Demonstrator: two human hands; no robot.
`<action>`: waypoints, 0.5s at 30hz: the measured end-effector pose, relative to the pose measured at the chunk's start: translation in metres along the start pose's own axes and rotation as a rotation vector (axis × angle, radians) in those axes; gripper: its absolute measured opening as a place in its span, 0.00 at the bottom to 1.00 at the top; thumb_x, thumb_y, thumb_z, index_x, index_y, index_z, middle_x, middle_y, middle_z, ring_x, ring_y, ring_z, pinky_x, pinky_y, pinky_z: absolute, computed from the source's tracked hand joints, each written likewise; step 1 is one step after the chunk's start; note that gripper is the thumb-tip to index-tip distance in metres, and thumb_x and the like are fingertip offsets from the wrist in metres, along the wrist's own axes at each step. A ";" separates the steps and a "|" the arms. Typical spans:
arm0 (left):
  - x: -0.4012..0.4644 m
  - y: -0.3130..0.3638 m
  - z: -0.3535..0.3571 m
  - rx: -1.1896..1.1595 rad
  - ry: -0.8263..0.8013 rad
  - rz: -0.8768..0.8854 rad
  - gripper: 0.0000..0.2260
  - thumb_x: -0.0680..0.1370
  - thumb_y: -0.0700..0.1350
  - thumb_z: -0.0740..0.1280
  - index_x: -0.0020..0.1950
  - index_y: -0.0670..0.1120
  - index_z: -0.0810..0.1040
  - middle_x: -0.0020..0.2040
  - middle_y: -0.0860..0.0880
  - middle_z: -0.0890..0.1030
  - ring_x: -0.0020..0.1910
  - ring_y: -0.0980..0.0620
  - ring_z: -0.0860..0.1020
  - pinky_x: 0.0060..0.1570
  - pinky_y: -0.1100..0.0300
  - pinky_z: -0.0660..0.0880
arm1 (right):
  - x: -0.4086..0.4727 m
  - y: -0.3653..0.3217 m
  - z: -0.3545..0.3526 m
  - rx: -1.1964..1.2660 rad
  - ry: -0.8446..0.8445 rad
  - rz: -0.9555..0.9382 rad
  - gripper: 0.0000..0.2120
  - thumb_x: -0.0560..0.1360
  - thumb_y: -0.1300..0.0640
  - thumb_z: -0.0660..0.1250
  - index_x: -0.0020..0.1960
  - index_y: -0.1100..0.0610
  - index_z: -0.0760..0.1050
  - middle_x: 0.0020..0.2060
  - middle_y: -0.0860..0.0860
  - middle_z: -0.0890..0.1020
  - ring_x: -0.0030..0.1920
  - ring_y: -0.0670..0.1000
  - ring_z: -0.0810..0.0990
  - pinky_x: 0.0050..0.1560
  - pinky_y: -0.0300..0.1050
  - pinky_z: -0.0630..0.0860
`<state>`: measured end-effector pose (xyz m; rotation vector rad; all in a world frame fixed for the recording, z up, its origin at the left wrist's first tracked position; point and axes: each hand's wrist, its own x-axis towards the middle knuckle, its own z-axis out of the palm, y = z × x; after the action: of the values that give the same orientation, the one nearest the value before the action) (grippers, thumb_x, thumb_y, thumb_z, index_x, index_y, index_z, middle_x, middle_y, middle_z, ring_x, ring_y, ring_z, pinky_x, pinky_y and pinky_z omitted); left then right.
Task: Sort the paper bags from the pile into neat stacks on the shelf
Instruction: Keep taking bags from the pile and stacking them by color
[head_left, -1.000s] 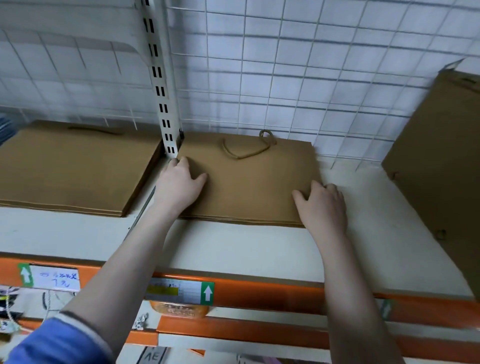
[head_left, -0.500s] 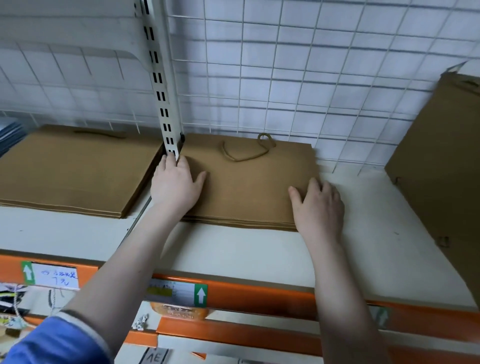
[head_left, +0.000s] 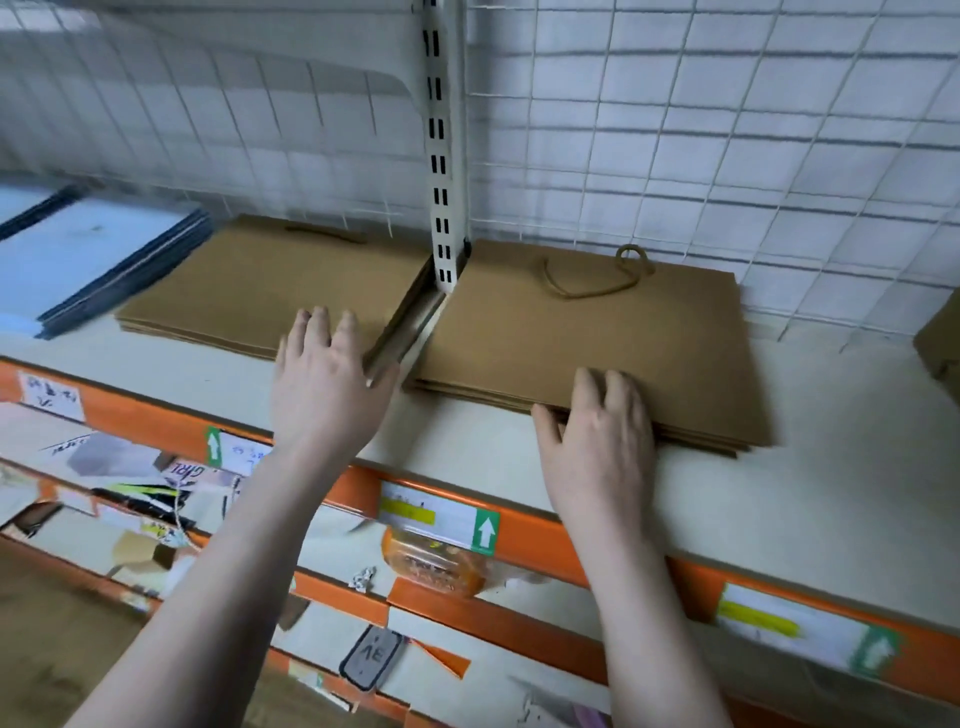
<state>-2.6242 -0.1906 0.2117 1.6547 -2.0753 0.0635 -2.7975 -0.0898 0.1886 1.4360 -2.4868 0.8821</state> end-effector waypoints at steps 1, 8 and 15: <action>-0.002 -0.009 -0.005 0.003 0.003 -0.022 0.29 0.76 0.54 0.65 0.71 0.38 0.65 0.71 0.34 0.63 0.73 0.37 0.57 0.72 0.47 0.54 | -0.001 -0.008 0.003 0.000 0.013 -0.022 0.23 0.73 0.53 0.69 0.63 0.65 0.73 0.60 0.66 0.74 0.63 0.65 0.71 0.64 0.56 0.68; -0.017 -0.110 -0.047 -0.003 0.045 -0.162 0.30 0.77 0.54 0.64 0.74 0.42 0.61 0.74 0.39 0.60 0.75 0.42 0.54 0.72 0.50 0.51 | -0.024 -0.108 0.027 0.007 -0.024 -0.170 0.24 0.71 0.52 0.71 0.62 0.65 0.75 0.57 0.66 0.76 0.59 0.66 0.73 0.60 0.58 0.71; -0.043 -0.268 -0.101 0.009 0.100 -0.240 0.29 0.74 0.53 0.67 0.68 0.36 0.68 0.68 0.34 0.68 0.69 0.35 0.64 0.67 0.44 0.61 | -0.088 -0.257 0.067 0.067 -0.116 -0.319 0.26 0.74 0.50 0.68 0.66 0.64 0.71 0.62 0.65 0.73 0.65 0.65 0.69 0.66 0.57 0.66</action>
<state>-2.3346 -0.1900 0.2154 1.8538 -1.7929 0.0746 -2.5267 -0.1566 0.2063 1.8869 -2.2287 0.8451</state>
